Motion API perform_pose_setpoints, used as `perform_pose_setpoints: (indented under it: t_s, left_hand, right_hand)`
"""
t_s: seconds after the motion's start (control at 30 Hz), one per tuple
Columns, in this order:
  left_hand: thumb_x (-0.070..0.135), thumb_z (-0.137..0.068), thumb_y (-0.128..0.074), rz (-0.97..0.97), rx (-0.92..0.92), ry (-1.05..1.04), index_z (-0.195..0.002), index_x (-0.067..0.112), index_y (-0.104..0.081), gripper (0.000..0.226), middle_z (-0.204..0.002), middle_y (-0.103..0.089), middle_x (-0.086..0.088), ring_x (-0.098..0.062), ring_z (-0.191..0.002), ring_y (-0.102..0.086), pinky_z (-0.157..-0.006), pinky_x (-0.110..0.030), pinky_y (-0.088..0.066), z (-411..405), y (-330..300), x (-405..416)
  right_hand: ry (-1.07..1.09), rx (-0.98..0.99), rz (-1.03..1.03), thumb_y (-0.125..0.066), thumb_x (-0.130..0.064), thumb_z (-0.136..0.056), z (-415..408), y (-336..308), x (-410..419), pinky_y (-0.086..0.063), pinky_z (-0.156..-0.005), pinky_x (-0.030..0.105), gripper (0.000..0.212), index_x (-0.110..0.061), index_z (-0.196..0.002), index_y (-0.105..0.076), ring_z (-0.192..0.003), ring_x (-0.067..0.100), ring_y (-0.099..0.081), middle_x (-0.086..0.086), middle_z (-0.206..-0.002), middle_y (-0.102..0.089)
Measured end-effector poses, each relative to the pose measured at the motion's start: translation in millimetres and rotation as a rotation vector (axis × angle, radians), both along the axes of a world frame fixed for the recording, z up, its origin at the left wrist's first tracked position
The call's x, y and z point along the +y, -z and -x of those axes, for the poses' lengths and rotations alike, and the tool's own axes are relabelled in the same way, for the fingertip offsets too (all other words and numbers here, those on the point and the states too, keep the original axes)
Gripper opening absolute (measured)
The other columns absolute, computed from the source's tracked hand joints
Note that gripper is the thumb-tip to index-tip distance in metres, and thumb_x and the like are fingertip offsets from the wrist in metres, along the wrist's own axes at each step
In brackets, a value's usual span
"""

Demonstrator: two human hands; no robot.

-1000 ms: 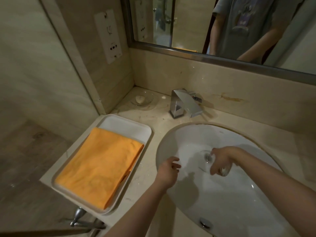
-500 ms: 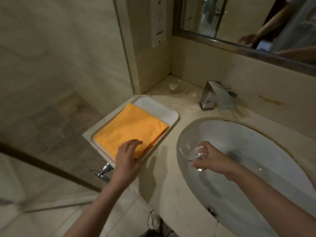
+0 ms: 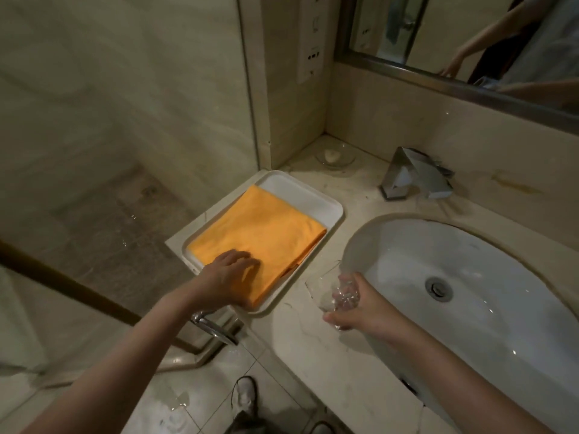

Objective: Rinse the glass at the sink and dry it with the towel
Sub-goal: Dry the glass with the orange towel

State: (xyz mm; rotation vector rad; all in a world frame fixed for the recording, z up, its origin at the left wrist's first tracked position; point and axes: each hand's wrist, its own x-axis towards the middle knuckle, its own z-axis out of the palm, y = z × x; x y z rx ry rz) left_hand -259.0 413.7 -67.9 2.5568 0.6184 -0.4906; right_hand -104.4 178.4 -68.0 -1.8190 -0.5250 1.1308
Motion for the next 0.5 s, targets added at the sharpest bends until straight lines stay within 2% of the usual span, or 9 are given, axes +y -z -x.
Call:
perform_pose_setpoints:
  t_s: [0.03,0.1,0.2,0.27,0.3,0.37,0.5]
  left_hand:
    - [0.041,-0.081,-0.066,-0.053,0.024,0.048,-0.145,0.036,-0.019,0.080,-0.155,-0.010,0.008,-0.021,-0.145,-0.002,-0.116,-0.044,-0.010,3.2,2.9,4.6]
    - [0.042,-0.083,-0.063,-0.114,-0.028,0.090,-0.143,0.040,-0.023,0.072,-0.154,-0.013,0.010,-0.019,-0.144,-0.005,-0.115,-0.044,-0.010,6.5,9.5,13.3]
    - [0.028,-0.090,-0.057,-0.110,-0.190,0.146,-0.135,0.029,-0.045,0.046,-0.144,-0.040,0.003,-0.022,-0.135,-0.032,-0.110,-0.042,-0.028,1.9,6.3,27.9]
    - [0.022,-0.092,-0.056,-0.032,-0.294,0.169,-0.122,0.014,-0.059,0.032,-0.122,-0.060,-0.008,-0.026,-0.113,-0.055,-0.094,-0.041,-0.045,-5.4,-2.9,38.4]
    - [0.021,-0.092,-0.055,0.014,-0.330,0.167,-0.115,0.009,-0.062,0.027,-0.111,-0.064,-0.011,-0.026,-0.102,-0.060,-0.087,-0.039,-0.049,-8.8,-9.6,41.2]
    - [0.021,-0.093,-0.054,0.062,-0.375,0.185,-0.110,0.006,-0.062,0.025,-0.104,-0.065,-0.012,-0.025,-0.093,-0.061,-0.080,-0.035,-0.050,-14.4,-20.7,51.0]
    - [0.025,-0.091,-0.056,0.044,-0.536,0.244,-0.116,0.011,-0.061,0.029,-0.103,-0.060,-0.007,-0.018,-0.087,-0.055,-0.069,-0.019,-0.040,-25.4,-38.0,66.8]
  right_hand:
    - [0.019,0.005,-0.003,-0.078,-0.005,-0.071,2.6,0.8,2.8,-0.053,-0.059,0.022,0.067,-0.022,-0.120,-0.036,-0.086,0.011,-0.057,0.000,-0.109,-0.049]
    - [0.055,-0.006,0.001,-0.078,-0.005,-0.070,8.5,1.4,10.1,-0.054,-0.060,0.023,0.066,-0.023,-0.119,-0.037,-0.085,0.010,-0.056,-0.002,-0.107,-0.049]
    - [0.092,-0.039,0.021,-0.079,-0.008,-0.070,18.6,-0.1,23.5,-0.055,-0.066,0.029,0.066,-0.024,-0.119,-0.037,-0.085,0.010,-0.057,-0.005,-0.105,-0.049]
    - [0.111,-0.042,0.028,-0.078,-0.008,-0.071,25.2,-2.5,32.1,-0.055,-0.068,0.029,0.066,-0.024,-0.119,-0.036,-0.087,0.010,-0.058,-0.005,-0.107,-0.049]
    - [0.107,-0.045,0.033,-0.079,-0.010,-0.071,27.9,-5.0,35.9,-0.055,-0.067,0.028,0.067,-0.026,-0.119,-0.036,-0.089,0.010,-0.058,-0.005,-0.109,-0.049]
    - [0.111,-0.060,0.054,-0.079,-0.013,-0.070,35.2,-8.5,47.3,-0.055,-0.065,0.024,0.069,-0.027,-0.121,-0.035,-0.092,0.010,-0.059,-0.002,-0.114,-0.050]
    - [0.115,-0.149,0.101,-0.079,-0.016,-0.070,50.6,-13.5,70.4,-0.054,-0.063,0.022,0.078,-0.025,-0.132,-0.033,-0.089,0.011,-0.058,0.002,-0.115,-0.050]
